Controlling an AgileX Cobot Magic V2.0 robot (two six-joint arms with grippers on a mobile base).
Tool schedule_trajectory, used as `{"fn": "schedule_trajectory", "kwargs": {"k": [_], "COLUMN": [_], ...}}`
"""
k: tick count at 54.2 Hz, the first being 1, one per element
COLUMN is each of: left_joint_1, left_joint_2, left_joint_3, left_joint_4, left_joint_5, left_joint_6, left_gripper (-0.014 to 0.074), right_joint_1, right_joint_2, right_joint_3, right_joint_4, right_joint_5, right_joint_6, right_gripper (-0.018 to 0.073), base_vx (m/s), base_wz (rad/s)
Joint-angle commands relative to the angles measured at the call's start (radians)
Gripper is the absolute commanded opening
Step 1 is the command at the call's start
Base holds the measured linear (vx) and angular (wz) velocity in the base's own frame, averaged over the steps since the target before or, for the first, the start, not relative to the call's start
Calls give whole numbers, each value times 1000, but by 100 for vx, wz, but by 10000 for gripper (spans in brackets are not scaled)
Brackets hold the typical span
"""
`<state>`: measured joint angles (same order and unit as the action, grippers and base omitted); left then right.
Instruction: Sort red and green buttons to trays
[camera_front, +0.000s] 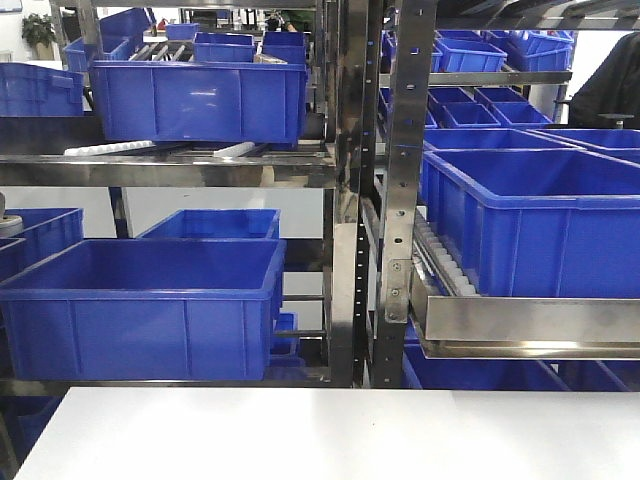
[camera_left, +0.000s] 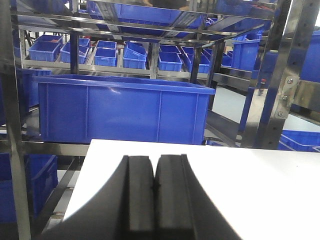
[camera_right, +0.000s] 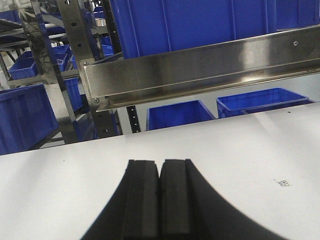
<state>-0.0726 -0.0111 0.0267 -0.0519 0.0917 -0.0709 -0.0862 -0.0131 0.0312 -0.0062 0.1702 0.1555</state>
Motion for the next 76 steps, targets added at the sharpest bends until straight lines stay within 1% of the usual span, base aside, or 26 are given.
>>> {"fn": "schedule_trajectory", "kwargs": {"k": [1,30,35,41,45,57,63,65,68,70,71,74,76], "left_joint_1": [-1,-1,-1,-1,-1,-1,-1,-1,-1,-1,-1,-1,-1], "left_joint_2": [-15,-15,-15,-15,-15,-15,-15,-15,-13,-10,-2,25,51], "left_joint_3": [-27,-27,-27,-27,-27,-27,-32,-38,-66,-92,-116,-174,-211], "left_joint_4": [0,0,21,19,19,19,19,19,20,21,24,33,52], "left_joint_5": [-80,-80,-98,-99,-134,-216,-256,-271,-262,-249,-231,-180,-138], "left_joint_6": [-10,-9,13,13,13,12,9,9,12,13,13,20,30], "left_gripper": [-6,-6,-6,-6,-6,-6,-6,-6,-6,-4,-3,-3,-3], "right_joint_1": [-7,-7,-7,-7,-7,-7,-7,-7,-7,-7,-7,-7,-7], "right_joint_2": [-9,-9,-9,-9,-9,-9,-9,-9,-8,-3,7,38,63], "right_joint_3": [13,13,13,13,13,13,11,3,-33,-66,-98,-168,-214], "right_joint_4": [-5,-5,-5,-5,-5,-5,-4,-4,-6,-10,-15,-46,-71], "right_joint_5": [-77,-78,-78,-78,-78,-162,-286,-306,-287,-249,-196,-96,-32], "right_joint_6": [-7,-7,-7,-7,-7,-7,-7,-7,-7,-7,-9,-16,-17], "right_gripper": [-12,-12,-12,-12,-12,-12,-12,-12,-11,-11,-11,-10,-10], "base_vx": [0,0,0,0,0,0,0,0,0,0,0,0,0], "base_wz": [0,0,0,0,0,0,0,0,0,0,0,0,0]}}
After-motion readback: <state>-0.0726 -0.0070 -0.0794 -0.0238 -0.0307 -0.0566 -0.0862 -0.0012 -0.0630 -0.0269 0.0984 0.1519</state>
